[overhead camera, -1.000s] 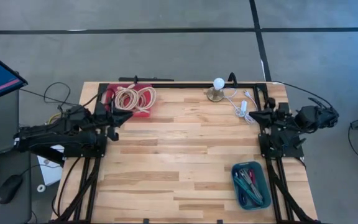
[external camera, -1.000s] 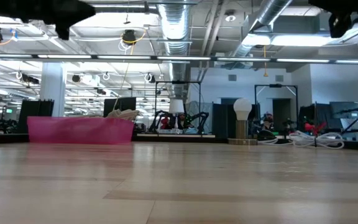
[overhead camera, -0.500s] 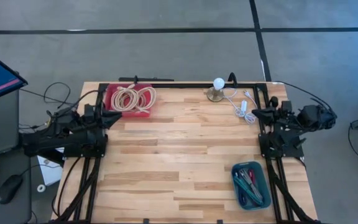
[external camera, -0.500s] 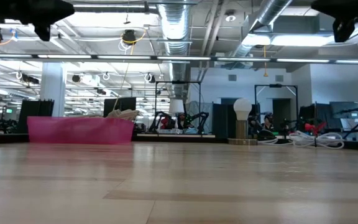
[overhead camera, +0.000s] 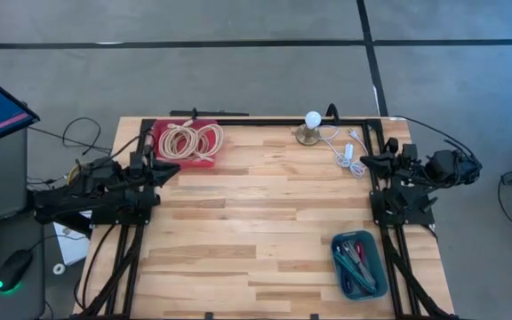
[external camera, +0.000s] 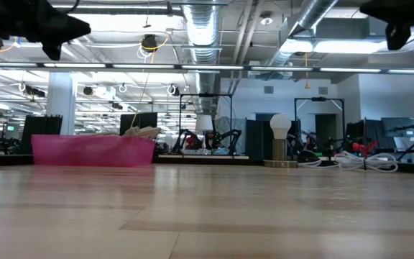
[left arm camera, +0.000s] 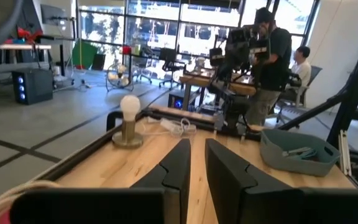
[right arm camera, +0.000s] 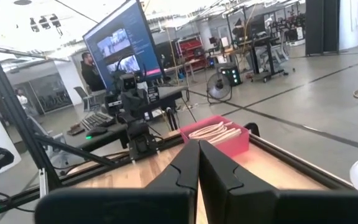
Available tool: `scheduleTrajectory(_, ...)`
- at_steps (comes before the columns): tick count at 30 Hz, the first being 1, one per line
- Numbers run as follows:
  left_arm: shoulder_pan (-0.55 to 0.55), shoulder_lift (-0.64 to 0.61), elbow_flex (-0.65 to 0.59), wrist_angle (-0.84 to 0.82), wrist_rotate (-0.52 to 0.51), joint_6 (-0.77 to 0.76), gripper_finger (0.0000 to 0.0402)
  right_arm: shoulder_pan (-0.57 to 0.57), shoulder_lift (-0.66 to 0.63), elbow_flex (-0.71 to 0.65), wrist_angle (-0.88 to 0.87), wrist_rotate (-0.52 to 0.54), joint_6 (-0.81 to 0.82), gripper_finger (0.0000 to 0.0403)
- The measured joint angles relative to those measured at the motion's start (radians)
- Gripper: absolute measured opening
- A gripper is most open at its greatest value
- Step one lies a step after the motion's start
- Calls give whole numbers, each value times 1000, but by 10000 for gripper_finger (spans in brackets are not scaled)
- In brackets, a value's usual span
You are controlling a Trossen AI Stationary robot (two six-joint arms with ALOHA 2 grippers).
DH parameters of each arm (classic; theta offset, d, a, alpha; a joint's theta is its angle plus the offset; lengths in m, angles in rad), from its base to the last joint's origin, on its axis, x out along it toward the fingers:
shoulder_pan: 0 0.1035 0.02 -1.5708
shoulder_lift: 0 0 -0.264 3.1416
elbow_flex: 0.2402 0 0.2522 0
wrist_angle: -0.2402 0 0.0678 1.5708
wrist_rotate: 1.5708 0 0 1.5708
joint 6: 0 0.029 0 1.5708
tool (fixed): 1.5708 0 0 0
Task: Pick & Place USB Port
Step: Return to Home Position
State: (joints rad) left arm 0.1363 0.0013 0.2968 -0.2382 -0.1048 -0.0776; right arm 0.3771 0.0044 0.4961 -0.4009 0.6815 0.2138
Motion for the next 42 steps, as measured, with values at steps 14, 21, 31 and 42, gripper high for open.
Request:
scheduleTrajectory(14, 0, -1, -203, 204, -8, -29, 49, 0, 0, -86, -10, 63, 50, 1)
scheduleTrajectory(21, 0, 3, -292, 305, -7, -43, 49, 0, 0, -138, -5, 81, 86, 1)
scheduleTrajectory(31, 0, 5, -292, 296, -7, -31, 49, 0, -1, -219, 7, 181, 102, 1)
scheduleTrajectory(42, 0, 5, -291, 279, -7, -31, 49, 0, -1, -379, 66, 222, 187, 1)
